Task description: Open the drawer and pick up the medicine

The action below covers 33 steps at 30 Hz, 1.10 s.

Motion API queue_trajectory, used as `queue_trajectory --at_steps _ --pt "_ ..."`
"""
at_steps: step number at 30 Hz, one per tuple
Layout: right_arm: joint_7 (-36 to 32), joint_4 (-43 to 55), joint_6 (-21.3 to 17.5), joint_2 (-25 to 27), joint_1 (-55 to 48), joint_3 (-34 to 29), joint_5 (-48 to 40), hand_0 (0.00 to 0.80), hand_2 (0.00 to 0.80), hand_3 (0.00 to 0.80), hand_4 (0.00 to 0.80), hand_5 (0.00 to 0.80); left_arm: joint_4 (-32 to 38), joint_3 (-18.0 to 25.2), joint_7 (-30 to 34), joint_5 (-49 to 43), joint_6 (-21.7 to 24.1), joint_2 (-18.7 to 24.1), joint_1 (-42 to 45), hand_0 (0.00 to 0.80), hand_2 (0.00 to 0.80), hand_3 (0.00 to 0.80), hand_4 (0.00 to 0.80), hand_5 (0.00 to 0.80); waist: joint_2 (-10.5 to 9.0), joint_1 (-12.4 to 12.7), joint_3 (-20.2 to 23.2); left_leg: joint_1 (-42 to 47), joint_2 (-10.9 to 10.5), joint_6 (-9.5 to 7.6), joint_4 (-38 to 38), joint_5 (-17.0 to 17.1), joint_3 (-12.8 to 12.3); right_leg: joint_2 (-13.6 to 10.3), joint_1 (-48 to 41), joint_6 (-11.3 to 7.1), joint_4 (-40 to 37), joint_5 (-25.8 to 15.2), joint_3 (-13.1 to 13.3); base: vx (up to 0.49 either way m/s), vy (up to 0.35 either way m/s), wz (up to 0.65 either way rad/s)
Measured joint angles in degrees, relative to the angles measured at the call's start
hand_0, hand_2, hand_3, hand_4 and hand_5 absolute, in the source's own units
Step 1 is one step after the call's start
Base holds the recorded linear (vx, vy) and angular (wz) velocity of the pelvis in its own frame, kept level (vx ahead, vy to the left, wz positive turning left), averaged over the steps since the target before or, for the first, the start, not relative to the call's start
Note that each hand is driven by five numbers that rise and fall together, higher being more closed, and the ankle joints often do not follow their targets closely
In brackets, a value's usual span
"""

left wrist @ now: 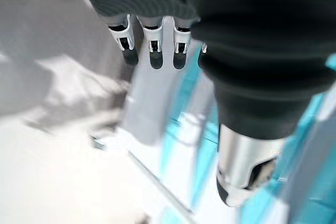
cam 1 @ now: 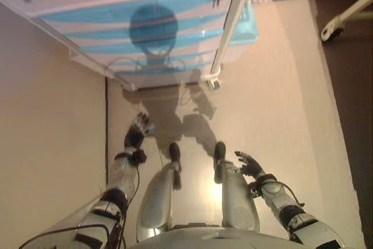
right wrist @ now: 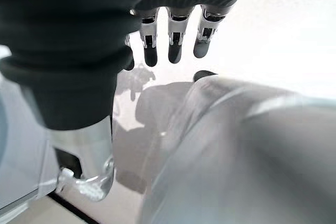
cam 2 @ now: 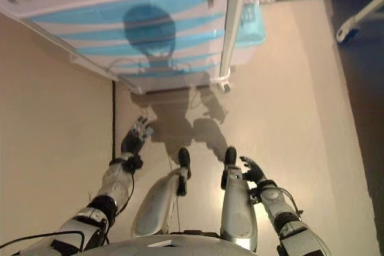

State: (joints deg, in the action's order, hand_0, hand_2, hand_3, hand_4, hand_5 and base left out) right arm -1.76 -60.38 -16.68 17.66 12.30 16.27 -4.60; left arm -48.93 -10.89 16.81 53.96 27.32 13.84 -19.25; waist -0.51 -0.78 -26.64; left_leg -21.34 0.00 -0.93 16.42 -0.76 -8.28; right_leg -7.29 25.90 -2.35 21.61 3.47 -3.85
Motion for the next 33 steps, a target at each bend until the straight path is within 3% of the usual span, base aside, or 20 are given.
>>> queue_trajectory --at_steps 4,8,16,21,31,32,33 --pt "1.34 2.76 0.14 0.18 0.98 0.49 -1.13 0.000 0.000 0.000 0.000 0.000 1.56 1.57 5.59 11.36 1.40 0.29 -4.51 0.000 0.000 0.000 0.000 0.000 -1.41 -1.44 -1.39 -5.30 0.18 -0.41 4.85 -1.87 -0.03 0.74 4.50 -0.38 1.53 -0.72 2.14 -0.049 -0.041 -0.26" --pt "1.79 5.02 0.66 0.15 1.34 1.28 -3.39 0.000 0.000 0.000 0.000 0.000 3.14 5.10 11.15 23.39 0.31 2.00 -10.71 0.000 0.000 0.000 0.000 0.000 -3.99 -3.45 -3.27 -9.06 1.12 -0.78 9.00 -3.48 -0.57 1.94 7.06 -0.76 1.38 -2.26 3.84 -0.018 -0.045 -0.23" --pt "2.40 6.67 1.20 0.37 1.24 3.67 -6.15 0.000 0.000 0.000 0.000 0.000 1.81 9.04 11.78 40.82 -2.96 9.26 -26.83 0.000 0.000 0.000 0.000 0.000 -5.78 -7.16 -3.83 -14.12 2.21 -1.54 15.52 -6.79 -1.44 3.27 10.51 -1.84 2.07 -3.54 6.74 0.018 -0.029 -0.19" --pt "2.70 6.50 -1.65 -0.22 1.20 5.63 -6.80 0.000 0.000 0.000 0.000 0.000 0.64 9.05 12.73 48.02 -2.70 11.01 -31.65 0.000 0.000 0.000 0.000 0.000 -7.30 -8.35 -3.87 -15.61 3.10 -2.07 17.53 -7.57 -2.12 4.06 11.86 -2.17 2.31 -4.21 8.01 0.065 -0.014 -0.15" --pt "3.34 6.54 -3.50 -0.09 0.93 7.09 -7.23 0.000 0.000 0.000 0.000 0.000 0.64 7.71 16.86 54.28 -2.90 11.58 -32.23 0.000 0.000 0.000 0.000 0.000 -7.96 -9.14 -4.00 -15.78 2.82 -2.33 17.33 -7.26 -1.79 3.96 11.62 -2.29 1.40 -4.90 7.98 -0.017 -0.033 -0.01" --pt "3.40 6.54 -3.50 -0.11 0.91 7.10 -7.23 0.000 0.000 0.000 0.000 0.000 0.64 7.72 17.96 55.18 -3.68 11.58 -32.23 0.069 0.069 0.069 0.069 0.069 -8.05 -9.08 -4.04 -15.78 2.82 -2.32 17.30 -7.23 -1.75 3.97 11.61 -2.28 1.41 -4.90 7.97 0.002 -0.037 0.02" --pt "3.51 6.54 -3.48 -0.13 0.90 7.18 -7.23 0.000 0.000 0.000 0.000 0.000 0.64 7.71 19.08 56.16 -4.43 11.58 -32.23 0.251 0.251 0.251 0.251 0.251 -8.20 -9.05 -4.11 -15.78 2.81 -2.31 17.29 -7.20 -1.69 3.98 11.61 -2.28 1.44 -4.91 7.95 0.003 -0.044 0.02"
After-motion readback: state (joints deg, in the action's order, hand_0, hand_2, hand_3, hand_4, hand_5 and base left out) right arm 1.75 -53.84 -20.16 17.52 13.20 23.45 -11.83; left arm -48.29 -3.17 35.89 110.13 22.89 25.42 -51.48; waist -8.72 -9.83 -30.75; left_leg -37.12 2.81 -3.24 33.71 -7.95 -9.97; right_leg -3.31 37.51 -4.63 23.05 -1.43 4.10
